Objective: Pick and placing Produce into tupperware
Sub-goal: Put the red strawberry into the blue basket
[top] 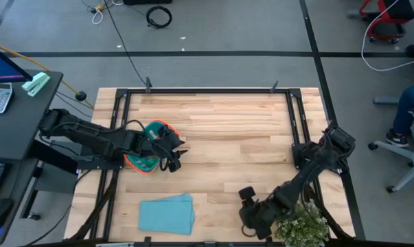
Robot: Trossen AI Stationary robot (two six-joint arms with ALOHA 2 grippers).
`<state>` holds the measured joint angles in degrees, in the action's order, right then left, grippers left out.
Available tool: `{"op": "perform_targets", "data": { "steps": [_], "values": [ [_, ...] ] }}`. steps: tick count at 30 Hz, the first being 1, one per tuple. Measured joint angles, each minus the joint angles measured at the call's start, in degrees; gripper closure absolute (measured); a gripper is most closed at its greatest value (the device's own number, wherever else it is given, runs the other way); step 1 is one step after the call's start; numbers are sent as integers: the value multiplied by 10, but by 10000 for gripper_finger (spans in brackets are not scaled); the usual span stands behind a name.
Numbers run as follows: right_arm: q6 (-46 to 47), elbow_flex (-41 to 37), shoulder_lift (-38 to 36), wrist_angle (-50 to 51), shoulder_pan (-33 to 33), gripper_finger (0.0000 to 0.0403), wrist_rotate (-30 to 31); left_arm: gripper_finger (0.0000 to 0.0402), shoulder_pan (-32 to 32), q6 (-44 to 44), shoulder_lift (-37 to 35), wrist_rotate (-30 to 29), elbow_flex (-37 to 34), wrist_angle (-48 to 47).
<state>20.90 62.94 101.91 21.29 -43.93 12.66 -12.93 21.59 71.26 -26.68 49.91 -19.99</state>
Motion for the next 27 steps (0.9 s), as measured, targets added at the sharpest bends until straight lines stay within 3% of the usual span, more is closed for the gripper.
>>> {"op": "perform_targets", "data": {
  "steps": [5,27],
  "values": [
    [-1,0,0,19,-13,215,50,230,0,3,0,0,0,0],
    [29,-1,35,47,-8,217,43,228,0,3,0,0,0,3]
  ]
}}
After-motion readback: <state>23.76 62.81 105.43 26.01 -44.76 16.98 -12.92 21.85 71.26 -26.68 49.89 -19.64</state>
